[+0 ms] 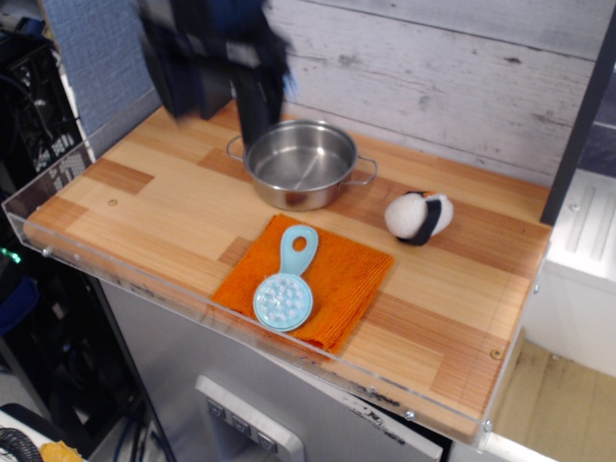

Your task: Pick up blue brush, move right, place on top of orange cloth

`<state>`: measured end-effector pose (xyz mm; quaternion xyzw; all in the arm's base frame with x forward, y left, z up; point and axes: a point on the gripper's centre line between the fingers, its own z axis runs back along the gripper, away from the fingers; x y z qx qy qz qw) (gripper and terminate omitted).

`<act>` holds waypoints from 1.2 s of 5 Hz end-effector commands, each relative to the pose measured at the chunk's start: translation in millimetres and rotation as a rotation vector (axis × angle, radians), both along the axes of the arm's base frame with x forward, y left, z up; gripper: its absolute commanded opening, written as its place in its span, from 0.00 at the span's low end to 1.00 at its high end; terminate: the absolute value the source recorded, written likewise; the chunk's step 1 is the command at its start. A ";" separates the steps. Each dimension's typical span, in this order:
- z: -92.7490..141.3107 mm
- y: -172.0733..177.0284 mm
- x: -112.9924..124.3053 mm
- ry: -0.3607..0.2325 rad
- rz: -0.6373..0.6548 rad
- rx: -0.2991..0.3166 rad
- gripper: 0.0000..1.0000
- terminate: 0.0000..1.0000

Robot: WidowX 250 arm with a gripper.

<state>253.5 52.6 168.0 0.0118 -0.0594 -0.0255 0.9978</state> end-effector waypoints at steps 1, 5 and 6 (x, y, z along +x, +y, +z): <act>9.0 44.5 47.4 0.022 -0.014 -0.009 1.00 0.00; 2.8 43.7 106.2 0.069 -0.145 0.012 1.00 0.00; 2.8 43.7 106.2 0.069 -0.145 0.012 1.00 0.00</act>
